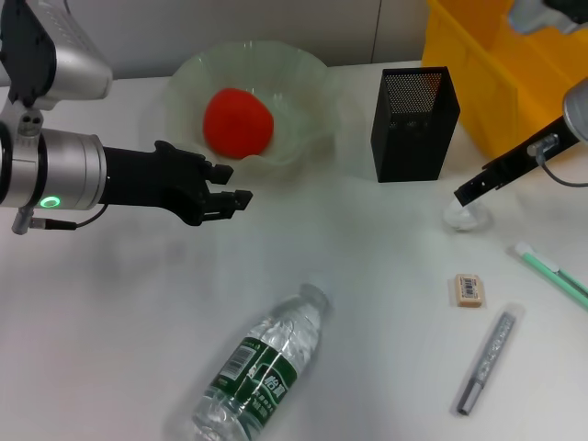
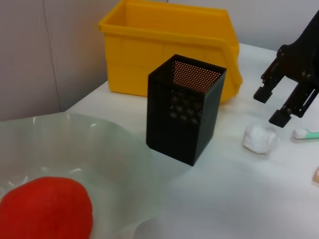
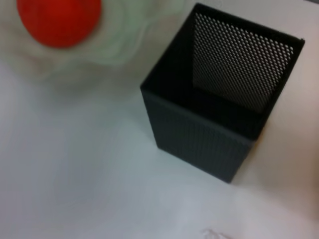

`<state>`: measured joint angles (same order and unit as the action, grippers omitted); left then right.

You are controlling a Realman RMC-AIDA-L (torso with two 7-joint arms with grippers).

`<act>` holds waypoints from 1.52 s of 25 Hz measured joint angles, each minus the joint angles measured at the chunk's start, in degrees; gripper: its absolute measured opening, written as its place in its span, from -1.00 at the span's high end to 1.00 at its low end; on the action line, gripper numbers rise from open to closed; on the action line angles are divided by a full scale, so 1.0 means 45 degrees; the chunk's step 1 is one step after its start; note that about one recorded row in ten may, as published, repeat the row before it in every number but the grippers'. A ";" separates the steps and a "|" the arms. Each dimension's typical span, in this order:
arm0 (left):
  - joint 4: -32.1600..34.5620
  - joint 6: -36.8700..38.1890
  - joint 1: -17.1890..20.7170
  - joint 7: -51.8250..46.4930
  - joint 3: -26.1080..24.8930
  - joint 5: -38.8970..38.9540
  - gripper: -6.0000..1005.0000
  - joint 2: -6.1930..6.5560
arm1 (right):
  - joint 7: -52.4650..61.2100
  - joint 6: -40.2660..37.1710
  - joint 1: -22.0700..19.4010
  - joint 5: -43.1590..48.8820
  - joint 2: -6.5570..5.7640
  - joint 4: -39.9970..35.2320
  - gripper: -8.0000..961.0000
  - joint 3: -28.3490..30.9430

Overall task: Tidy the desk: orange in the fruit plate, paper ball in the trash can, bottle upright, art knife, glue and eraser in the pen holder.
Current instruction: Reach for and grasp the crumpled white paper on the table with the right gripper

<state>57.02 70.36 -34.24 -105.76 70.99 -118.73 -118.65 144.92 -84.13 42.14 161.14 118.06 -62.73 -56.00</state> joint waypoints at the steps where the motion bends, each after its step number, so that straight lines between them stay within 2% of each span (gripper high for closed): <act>1: 0.0000 0.0000 0.0000 0.0000 0.0000 0.0000 0.13 0.0000 | 0.0000 0.0000 0.0000 0.0000 0.0000 0.0000 -0.59 0.0000; 5: -0.0320 -0.0226 -0.0124 0.0091 0.0028 -0.0001 0.13 0.0010 | -0.0001 0.0241 0.0162 0.0245 0.0092 0.0532 -0.59 -0.0020; 15: -0.0425 -0.0420 -0.0196 0.0183 0.0034 -0.0002 0.11 0.0020 | -0.0053 0.0833 0.0211 0.0262 0.0098 0.1291 -0.59 -0.0200; 34: -0.0446 -0.0520 -0.0168 0.0182 0.0064 -0.0002 0.07 0.0019 | -0.0056 0.1157 0.0245 0.0377 0.0130 0.1678 -0.58 -0.0292; 38: -0.0446 -0.0520 -0.0151 0.0181 0.0064 -0.0002 0.06 0.0020 | -0.0056 0.1177 0.0254 0.0392 0.0130 0.1694 -0.50 -0.0306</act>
<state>55.01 68.02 -34.92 -104.94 71.28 -118.74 -118.56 144.66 -78.83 43.28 162.90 118.65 -55.10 -57.38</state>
